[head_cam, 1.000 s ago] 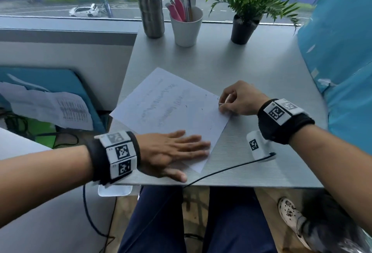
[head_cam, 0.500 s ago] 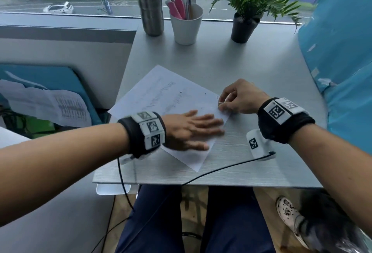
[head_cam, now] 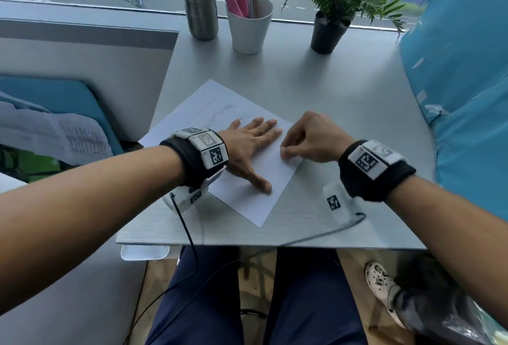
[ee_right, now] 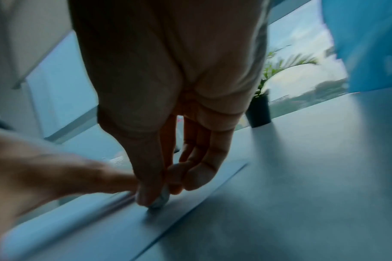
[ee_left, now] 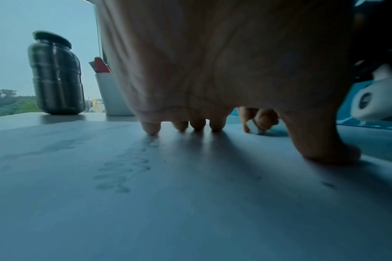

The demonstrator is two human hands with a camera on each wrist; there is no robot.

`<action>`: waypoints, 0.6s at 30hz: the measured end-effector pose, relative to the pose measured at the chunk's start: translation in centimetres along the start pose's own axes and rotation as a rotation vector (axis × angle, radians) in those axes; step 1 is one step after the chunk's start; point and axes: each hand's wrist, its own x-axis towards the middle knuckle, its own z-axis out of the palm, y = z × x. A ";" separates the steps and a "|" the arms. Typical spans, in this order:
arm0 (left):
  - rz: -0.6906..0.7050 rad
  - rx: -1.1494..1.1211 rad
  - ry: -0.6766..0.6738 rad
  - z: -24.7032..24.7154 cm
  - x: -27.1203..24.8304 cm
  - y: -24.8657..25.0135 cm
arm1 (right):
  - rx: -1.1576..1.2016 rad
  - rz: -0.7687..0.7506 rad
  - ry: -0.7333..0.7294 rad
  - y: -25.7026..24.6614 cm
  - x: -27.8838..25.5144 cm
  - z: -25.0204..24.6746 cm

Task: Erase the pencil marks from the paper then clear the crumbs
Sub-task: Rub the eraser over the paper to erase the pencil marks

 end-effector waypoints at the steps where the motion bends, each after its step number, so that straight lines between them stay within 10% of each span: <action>1: 0.001 0.001 0.001 0.0 0.0 0.1 | 0.012 0.026 0.046 0.3 0.2 -0.4; 18: 0.001 0.036 -0.001 0.3 0.3 -0.1 | -0.002 0.069 0.087 1.3 0.3 -0.7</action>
